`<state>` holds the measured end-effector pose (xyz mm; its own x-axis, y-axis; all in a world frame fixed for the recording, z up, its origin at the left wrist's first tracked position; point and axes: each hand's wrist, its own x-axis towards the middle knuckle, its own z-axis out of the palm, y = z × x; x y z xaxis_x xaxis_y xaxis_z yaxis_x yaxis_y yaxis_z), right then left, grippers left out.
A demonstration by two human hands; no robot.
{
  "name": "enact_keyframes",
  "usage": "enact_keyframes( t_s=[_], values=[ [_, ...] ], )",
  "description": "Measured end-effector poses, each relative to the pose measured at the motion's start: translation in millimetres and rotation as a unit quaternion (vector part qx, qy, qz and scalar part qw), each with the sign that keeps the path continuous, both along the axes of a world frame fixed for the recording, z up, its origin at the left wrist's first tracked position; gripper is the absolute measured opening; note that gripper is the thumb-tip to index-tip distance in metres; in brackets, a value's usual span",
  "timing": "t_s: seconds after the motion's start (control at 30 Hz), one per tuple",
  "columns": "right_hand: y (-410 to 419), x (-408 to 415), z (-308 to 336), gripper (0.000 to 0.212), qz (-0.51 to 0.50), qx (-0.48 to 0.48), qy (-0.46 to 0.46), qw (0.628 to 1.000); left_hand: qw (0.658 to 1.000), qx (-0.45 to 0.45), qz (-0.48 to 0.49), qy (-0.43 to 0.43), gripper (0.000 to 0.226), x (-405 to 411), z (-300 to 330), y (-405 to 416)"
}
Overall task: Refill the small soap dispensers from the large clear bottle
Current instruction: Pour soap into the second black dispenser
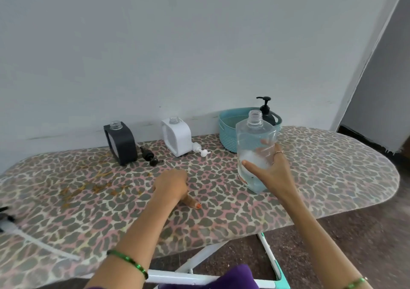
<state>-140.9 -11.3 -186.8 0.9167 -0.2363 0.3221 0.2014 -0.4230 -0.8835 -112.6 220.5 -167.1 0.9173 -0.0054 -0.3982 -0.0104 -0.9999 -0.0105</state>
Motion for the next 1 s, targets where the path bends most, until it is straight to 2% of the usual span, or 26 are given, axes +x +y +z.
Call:
enact_keyframes(
  t_s=[0.23,0.43,0.53,0.63,0.7,0.77,0.87,0.93,1.0],
  values=[
    [51,-8,5,0.064,0.069,0.017,-0.011,0.997,1.0,-0.007,-0.021,-0.016,0.081,-11,0,12],
    [100,-18,-5,0.061,0.107,0.044,-0.031,0.993,0.997,-0.004,-0.061,-0.051,0.074,-24,-1,22],
    [108,-23,-9,0.063,0.107,0.064,-0.045,0.991,0.998,-0.039,-0.04,-0.037,0.075,-25,-1,33],
    [108,-22,-15,0.064,0.105,0.068,-0.059,0.99,0.99,-0.136,-0.007,-0.025,0.082,-29,3,49],
    [111,-23,-18,0.065,0.101,0.076,-0.064,0.99,0.974,-0.21,0.023,-0.076,0.087,-27,7,65],
    [116,-24,-22,0.064,0.091,0.072,-0.078,0.99,0.947,-0.232,0.062,-0.211,0.08,-17,9,83],
    [123,-26,-30,0.063,0.071,0.076,-0.083,0.991,0.861,-0.224,0.156,-0.428,0.067,-2,11,105],
    [123,-24,-36,0.069,0.069,0.069,-0.073,0.993,0.82,-0.219,0.209,-0.486,0.074,6,15,114],
    [123,-23,-39,0.074,0.072,0.058,-0.072,0.993,0.814,-0.224,0.238,-0.481,0.087,16,19,120]
  ],
)
